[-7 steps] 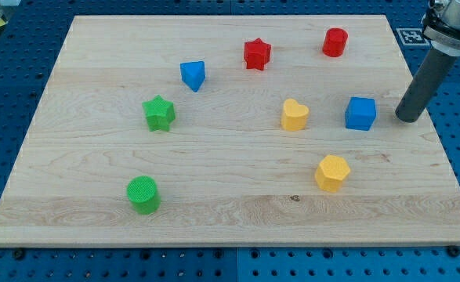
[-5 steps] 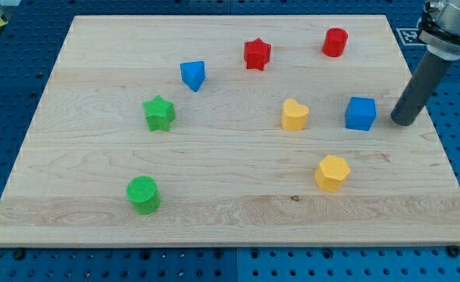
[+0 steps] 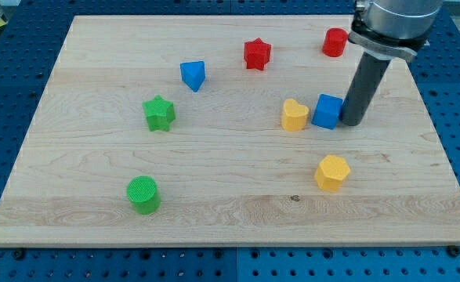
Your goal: Push the cube into the heart
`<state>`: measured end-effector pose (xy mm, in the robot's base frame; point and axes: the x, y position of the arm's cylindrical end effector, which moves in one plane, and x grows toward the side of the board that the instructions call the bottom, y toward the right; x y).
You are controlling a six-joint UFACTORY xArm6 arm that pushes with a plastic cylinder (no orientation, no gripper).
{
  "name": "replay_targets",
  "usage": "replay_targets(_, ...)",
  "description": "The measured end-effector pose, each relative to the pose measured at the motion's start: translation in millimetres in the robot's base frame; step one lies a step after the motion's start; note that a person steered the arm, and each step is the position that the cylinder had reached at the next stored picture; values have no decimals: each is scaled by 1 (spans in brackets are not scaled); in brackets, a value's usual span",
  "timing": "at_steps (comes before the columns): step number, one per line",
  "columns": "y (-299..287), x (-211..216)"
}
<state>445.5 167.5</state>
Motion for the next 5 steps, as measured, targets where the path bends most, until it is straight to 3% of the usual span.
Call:
replay_targets(4, 3, 24)
replay_targets(5, 30, 33)
